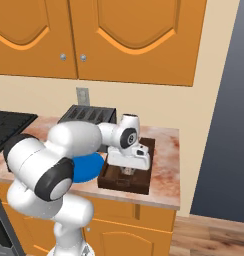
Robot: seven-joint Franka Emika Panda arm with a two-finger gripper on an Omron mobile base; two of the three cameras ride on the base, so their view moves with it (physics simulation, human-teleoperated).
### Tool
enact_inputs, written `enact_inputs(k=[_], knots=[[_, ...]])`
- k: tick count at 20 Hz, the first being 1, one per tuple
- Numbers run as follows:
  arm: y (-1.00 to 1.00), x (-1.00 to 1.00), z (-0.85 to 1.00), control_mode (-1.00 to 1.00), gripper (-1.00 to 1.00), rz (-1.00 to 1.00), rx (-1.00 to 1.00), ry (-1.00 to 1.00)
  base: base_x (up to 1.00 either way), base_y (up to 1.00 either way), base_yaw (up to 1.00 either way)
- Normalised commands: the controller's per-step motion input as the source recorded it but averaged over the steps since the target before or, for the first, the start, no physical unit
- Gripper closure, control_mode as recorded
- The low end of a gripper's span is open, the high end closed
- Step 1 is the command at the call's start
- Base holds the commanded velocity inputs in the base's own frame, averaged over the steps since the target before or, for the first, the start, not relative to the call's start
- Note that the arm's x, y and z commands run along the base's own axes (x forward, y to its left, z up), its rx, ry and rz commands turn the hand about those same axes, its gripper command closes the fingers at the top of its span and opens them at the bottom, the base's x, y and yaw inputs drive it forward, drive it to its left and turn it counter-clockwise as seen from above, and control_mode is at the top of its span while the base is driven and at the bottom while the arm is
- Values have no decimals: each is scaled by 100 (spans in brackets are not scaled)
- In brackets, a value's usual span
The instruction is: Move the dessert items from the plates to the tray.
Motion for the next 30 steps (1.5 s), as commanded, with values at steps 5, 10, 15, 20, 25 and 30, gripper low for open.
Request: enact_inputs(k=[5,10,15,20,25,30], knots=[[-6,11,-1,-100,100,8,3,-16,0,0,0],[0,1,-8,-100,100,6,3,-13,0,0,0],[0,0,-26,-100,100,1,0,-5,0,0,0],[0,0,-17,-100,100,0,0,-9,0,0,0],[0,1,-15,-100,100,0,0,-10,0,0,0],[0,7,-10,-100,100,0,0,-4,0,0,0]])
